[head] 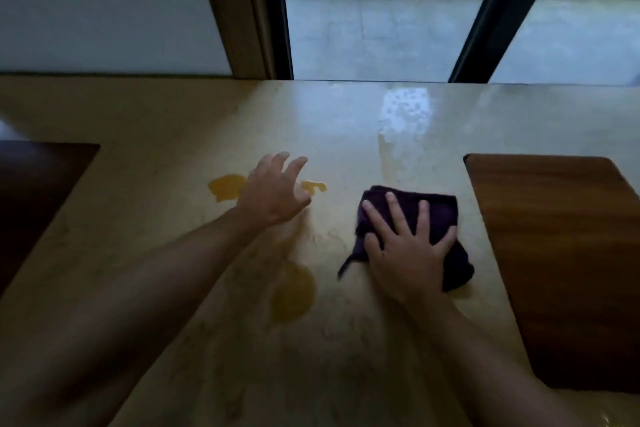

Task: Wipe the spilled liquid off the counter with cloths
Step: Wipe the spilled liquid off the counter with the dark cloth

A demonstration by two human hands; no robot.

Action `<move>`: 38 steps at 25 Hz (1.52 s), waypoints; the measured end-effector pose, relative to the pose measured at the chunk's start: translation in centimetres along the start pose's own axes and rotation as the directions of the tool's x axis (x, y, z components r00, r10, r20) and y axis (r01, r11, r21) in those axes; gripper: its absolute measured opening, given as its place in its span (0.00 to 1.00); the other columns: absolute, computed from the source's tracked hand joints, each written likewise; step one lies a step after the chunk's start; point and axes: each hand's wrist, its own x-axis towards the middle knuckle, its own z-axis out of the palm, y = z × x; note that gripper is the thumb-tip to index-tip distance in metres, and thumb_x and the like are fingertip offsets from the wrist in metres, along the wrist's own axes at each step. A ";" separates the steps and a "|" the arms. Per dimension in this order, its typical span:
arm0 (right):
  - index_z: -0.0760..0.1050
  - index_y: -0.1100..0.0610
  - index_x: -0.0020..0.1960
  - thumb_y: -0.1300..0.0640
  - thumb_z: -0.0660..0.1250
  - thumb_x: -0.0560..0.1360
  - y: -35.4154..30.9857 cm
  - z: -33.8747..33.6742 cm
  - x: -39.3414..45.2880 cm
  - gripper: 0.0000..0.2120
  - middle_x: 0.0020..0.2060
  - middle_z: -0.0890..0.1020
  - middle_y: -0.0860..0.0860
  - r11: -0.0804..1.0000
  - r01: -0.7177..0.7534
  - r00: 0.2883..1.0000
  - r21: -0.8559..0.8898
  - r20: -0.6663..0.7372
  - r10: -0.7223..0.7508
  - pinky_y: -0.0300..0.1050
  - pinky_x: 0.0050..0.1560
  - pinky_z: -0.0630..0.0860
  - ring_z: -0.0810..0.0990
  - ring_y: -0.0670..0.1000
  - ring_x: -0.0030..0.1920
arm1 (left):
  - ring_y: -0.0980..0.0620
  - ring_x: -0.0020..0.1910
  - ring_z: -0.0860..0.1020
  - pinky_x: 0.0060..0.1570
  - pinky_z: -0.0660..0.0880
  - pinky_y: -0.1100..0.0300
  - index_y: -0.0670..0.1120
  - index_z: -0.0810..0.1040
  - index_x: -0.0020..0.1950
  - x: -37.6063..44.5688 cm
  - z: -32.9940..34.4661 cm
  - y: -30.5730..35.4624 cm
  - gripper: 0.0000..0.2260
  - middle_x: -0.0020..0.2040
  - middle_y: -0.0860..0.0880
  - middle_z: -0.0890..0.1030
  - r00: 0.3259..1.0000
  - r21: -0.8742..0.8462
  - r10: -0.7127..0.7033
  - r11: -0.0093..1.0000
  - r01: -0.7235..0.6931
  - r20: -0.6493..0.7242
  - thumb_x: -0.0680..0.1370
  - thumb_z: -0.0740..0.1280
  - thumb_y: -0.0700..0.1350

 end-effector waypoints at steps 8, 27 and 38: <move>0.45 0.30 0.76 0.39 0.43 0.79 1.0 -2.5 30.0 0.25 0.80 0.43 0.41 0.998 -0.034 0.994 0.054 0.108 0.028 0.80 0.66 0.39 0.38 0.61 0.78 | 0.30 0.76 0.41 0.70 0.52 0.25 0.74 0.40 0.73 12.5 -2.5 -10.0 0.55 0.80 0.51 0.36 0.827 0.067 -0.077 0.997 0.048 0.557 0.52 0.62 0.83; 0.51 0.33 0.77 0.38 0.48 0.80 -5.4 1.0 -3.8 0.25 0.79 0.54 0.45 0.980 0.192 0.981 -0.050 0.024 -0.191 0.77 0.68 0.49 0.51 0.62 0.78 | 0.38 0.74 0.62 0.67 0.66 0.36 0.56 0.59 0.77 3.4 -1.3 -11.1 0.40 0.77 0.42 0.63 0.998 -0.064 0.014 0.998 -0.010 0.061 0.70 0.64 0.72; 0.56 0.35 0.76 0.37 0.60 0.68 -11.4 3.2 -31.4 0.37 0.77 0.58 0.46 0.986 0.041 0.999 -0.160 0.039 -0.035 0.81 0.62 0.57 0.57 0.61 0.76 | 0.33 0.77 0.43 0.70 0.45 0.28 0.62 0.49 0.78 -5.5 -3.1 -21.0 0.34 0.81 0.48 0.42 0.962 0.027 -0.226 0.974 0.225 0.150 0.76 0.54 0.71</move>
